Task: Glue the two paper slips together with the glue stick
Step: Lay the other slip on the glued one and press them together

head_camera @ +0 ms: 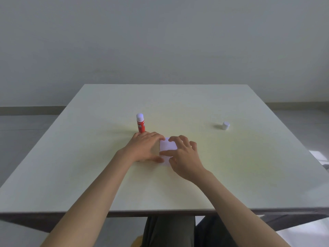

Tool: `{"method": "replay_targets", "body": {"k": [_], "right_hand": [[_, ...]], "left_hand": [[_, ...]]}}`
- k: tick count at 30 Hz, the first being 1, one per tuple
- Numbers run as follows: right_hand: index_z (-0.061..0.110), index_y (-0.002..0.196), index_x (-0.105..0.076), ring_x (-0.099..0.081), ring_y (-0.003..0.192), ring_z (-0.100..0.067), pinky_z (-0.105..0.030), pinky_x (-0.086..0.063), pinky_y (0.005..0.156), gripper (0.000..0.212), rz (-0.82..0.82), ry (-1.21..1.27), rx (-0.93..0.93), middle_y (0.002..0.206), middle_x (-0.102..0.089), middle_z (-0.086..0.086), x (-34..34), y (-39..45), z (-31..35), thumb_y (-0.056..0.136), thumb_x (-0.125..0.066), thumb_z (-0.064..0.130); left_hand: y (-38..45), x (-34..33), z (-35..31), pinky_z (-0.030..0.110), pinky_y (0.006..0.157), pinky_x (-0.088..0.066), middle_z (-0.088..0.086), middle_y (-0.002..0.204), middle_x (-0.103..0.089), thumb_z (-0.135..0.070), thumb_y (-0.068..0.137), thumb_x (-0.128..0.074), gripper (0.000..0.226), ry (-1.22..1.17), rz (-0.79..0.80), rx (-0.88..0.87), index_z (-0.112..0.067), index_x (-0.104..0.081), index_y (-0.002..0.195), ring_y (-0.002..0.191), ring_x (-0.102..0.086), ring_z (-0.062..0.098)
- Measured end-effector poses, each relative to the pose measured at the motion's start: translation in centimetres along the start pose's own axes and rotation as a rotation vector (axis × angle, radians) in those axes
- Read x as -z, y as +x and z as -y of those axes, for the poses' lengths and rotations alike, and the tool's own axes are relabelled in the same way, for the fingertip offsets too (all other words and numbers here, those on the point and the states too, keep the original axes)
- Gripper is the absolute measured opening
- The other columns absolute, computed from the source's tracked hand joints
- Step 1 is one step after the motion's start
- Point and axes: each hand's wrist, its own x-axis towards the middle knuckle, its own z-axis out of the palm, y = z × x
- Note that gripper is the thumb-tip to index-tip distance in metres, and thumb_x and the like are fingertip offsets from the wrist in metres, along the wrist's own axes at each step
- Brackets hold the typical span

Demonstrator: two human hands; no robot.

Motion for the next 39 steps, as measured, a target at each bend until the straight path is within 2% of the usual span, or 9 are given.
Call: {"method": "replay_targets", "body": {"k": [3, 7, 12, 18, 23, 29, 34, 39], "right_hand": [[0.039, 0.105, -0.068, -0.031, 0.130, -0.028, -0.040, -0.025, 0.093, 0.044, -0.021, 0.018, 0.022, 0.136, -0.045, 0.000, -0.2, -0.3, 0.2, 0.082, -0.043, 0.011], [0.037, 0.098, -0.071, -0.029, 0.132, -0.027, -0.039, -0.024, 0.094, 0.040, -0.035, 0.046, 0.010, 0.132, -0.049, 0.002, -0.3, -1.0, 0.0, 0.083, -0.045, 0.011], [0.036, 0.094, -0.073, -0.030, 0.131, -0.027, -0.038, -0.025, 0.094, 0.038, -0.039, 0.068, 0.003, 0.131, -0.050, 0.003, -0.2, -1.2, -0.1, 0.082, -0.047, 0.010], [0.044, 0.111, -0.063, -0.024, 0.133, -0.026, -0.039, -0.022, 0.098, 0.046, -0.002, 0.006, -0.045, 0.142, -0.039, 0.004, -0.5, 0.1, -0.7, 0.083, -0.043, 0.013], [0.044, 0.115, -0.061, -0.023, 0.134, -0.027, -0.040, -0.021, 0.099, 0.049, -0.017, -0.020, -0.124, 0.142, -0.039, 0.002, -0.8, 2.6, -1.4, 0.083, -0.042, 0.012], [0.044, 0.117, -0.060, -0.022, 0.135, -0.027, -0.039, -0.022, 0.101, 0.048, -0.011, -0.049, -0.185, 0.141, -0.040, 0.001, -0.7, 4.0, -2.3, 0.085, -0.042, 0.012], [0.042, 0.111, -0.065, -0.025, 0.133, -0.027, -0.038, -0.021, 0.097, 0.049, -0.037, -0.013, -0.121, 0.139, -0.043, 0.000, -0.7, 2.5, -1.4, 0.081, -0.043, 0.009], [0.039, 0.104, -0.069, -0.026, 0.133, -0.027, -0.038, -0.022, 0.096, 0.042, -0.037, 0.017, -0.074, 0.137, -0.045, 0.002, -0.6, -0.2, -0.7, 0.083, -0.045, 0.011]], "left_hand": [[0.0, -0.2, 0.3, 0.028, 0.087, -0.031, -0.021, 0.125, -0.052, -0.064, 0.064, -0.067, 0.069, -0.005, -0.013, -0.010, -0.034, -0.048, 0.123, 0.116, -0.048, 0.010], [0.0, -0.2, 0.4, 0.025, 0.085, -0.029, -0.024, 0.125, -0.050, -0.074, 0.056, -0.063, 0.076, -0.017, -0.010, -0.027, -0.036, -0.047, 0.121, 0.115, -0.048, 0.007], [-0.2, -0.1, 0.4, 0.025, 0.087, -0.030, -0.024, 0.128, -0.049, -0.073, 0.056, -0.065, 0.079, -0.014, 0.001, -0.032, -0.035, -0.047, 0.123, 0.118, -0.047, 0.007], [-0.1, -0.1, 0.3, 0.027, 0.088, -0.030, -0.021, 0.131, -0.048, -0.065, 0.057, -0.069, 0.081, -0.003, 0.032, -0.019, -0.034, -0.044, 0.127, 0.120, -0.045, 0.010], [-0.1, 0.0, 0.3, 0.029, 0.091, -0.031, -0.020, 0.131, -0.049, -0.061, 0.057, -0.070, 0.082, -0.015, 0.025, -0.021, -0.036, -0.043, 0.129, 0.121, -0.045, 0.012], [-0.3, 0.1, 0.3, 0.033, 0.095, -0.032, -0.018, 0.133, -0.049, -0.062, 0.057, -0.070, 0.091, -0.025, 0.019, -0.022, -0.038, -0.033, 0.137, 0.123, -0.044, 0.013], [-0.1, -0.2, 0.5, 0.030, 0.092, -0.030, -0.020, 0.134, -0.047, -0.065, 0.055, -0.068, 0.089, -0.023, 0.030, -0.009, -0.040, -0.035, 0.134, 0.123, -0.044, 0.012], [0.0, -0.1, 0.5, 0.032, 0.096, -0.032, -0.020, 0.138, -0.042, -0.067, 0.059, -0.067, 0.084, 0.020, 0.057, -0.020, -0.038, -0.039, 0.134, 0.127, -0.040, 0.012]]}}
